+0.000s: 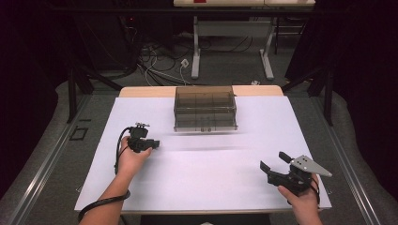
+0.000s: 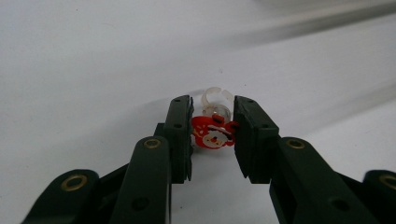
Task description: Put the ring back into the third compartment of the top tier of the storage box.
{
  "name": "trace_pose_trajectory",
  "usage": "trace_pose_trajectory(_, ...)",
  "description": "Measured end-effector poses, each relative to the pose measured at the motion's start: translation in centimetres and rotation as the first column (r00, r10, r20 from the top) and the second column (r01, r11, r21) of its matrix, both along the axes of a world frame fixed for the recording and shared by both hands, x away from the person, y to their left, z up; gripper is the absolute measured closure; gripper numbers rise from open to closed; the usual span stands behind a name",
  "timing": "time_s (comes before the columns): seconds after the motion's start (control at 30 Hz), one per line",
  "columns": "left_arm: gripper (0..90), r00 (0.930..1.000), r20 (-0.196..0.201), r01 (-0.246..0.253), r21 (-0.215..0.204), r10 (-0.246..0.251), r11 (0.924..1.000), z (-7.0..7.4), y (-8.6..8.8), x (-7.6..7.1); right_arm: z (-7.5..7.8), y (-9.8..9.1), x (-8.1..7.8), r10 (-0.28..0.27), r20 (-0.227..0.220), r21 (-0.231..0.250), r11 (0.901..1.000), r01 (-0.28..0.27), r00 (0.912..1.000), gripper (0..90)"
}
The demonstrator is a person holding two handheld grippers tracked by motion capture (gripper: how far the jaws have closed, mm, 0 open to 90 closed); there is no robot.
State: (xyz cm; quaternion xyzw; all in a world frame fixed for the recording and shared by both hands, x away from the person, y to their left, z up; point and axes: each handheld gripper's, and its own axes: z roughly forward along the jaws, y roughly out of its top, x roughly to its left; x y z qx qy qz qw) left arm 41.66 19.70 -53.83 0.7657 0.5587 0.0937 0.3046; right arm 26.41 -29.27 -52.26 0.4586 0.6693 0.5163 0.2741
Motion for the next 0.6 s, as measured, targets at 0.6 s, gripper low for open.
trace_pose_trajectory(0.6, 68.2, 0.9998, 0.014, -0.012, -0.001, 0.012, 0.9999, 1.4, 0.2, 0.1, 0.0, 0.0, 0.0, -0.002, -0.004, 0.005, 1.0, 0.002, 1.0, 15.1)
